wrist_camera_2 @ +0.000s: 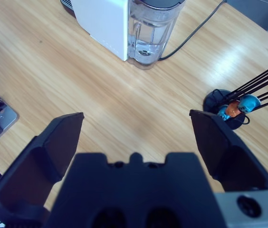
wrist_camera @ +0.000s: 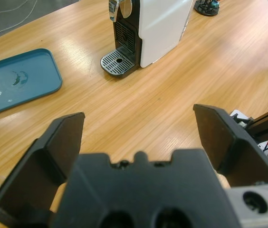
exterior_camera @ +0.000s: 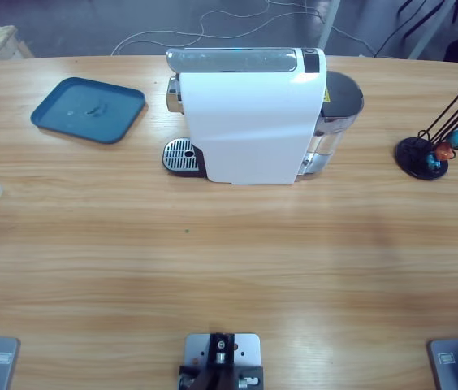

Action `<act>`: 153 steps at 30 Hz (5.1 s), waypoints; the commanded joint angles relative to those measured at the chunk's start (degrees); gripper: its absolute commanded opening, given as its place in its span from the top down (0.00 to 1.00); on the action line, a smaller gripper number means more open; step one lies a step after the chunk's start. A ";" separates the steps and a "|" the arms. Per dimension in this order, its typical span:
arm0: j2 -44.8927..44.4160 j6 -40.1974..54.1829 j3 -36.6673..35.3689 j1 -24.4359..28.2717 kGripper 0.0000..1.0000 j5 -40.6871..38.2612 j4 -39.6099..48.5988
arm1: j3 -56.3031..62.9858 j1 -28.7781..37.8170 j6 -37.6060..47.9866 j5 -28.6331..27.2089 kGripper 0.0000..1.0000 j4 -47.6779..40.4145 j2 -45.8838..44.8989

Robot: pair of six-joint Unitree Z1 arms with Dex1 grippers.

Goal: Pour coffee

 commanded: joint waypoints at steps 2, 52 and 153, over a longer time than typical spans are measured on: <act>0.90 -0.56 2.43 0.47 0.01 0.01 -0.71 | 0.58 0.64 -0.35 -0.91 0.00 0.02 0.70; 66.06 -36.77 -36.08 9.79 0.86 -28.60 -15.11 | 0.32 0.66 -0.09 -0.78 0.00 0.33 0.73; 22.77 -6.60 -8.57 -18.16 0.01 20.74 -10.20 | 26.77 -39.17 16.95 -4.60 1.00 -65.25 40.09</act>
